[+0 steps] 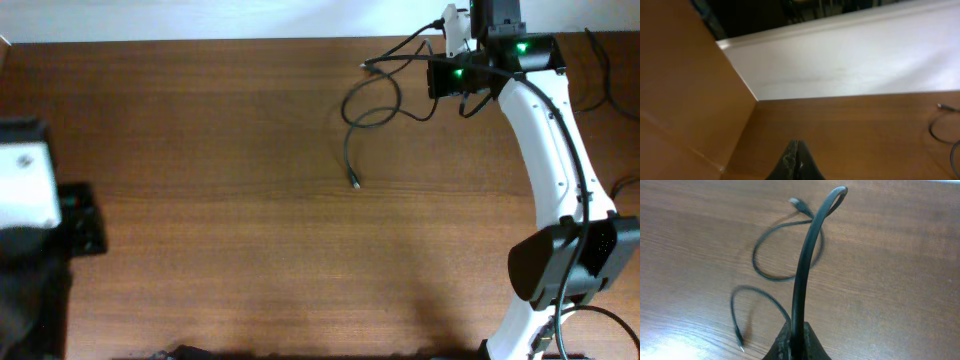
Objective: Untangle cables
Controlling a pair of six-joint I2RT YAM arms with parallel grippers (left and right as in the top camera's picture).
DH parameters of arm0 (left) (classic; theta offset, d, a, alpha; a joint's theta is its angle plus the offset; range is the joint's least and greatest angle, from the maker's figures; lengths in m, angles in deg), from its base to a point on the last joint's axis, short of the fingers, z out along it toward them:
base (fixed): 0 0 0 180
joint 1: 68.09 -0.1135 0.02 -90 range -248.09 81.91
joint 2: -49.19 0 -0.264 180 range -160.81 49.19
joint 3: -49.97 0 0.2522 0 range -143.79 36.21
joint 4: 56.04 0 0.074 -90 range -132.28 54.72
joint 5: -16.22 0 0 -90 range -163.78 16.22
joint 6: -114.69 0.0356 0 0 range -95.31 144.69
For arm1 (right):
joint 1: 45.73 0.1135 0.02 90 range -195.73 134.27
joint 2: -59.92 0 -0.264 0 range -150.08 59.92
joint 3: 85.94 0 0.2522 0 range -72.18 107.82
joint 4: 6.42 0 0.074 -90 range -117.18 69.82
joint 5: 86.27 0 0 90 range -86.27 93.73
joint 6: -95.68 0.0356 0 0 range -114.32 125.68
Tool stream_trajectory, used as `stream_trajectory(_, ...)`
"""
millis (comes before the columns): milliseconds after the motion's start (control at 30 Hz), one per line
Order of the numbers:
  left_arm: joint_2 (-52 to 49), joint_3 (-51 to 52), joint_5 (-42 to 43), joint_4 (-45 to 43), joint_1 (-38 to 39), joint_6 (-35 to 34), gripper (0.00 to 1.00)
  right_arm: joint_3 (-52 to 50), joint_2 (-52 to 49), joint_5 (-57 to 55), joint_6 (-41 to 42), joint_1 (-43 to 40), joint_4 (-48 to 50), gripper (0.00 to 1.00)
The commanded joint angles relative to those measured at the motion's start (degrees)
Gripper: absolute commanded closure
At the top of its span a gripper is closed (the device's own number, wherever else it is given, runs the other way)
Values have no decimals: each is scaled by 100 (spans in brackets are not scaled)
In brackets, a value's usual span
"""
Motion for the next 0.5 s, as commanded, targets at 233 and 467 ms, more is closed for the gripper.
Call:
stream_trajectory(233, -2087, 17, 1419, -317, -17, 0, 100, 4315, 1530, -1740, 4, 39, -911, 96)
stream_trajectory(467, -2312, 15, 1928, -887, -17, 188, 100, 4398, 1635, -4734, -546, -450, -896, 96)
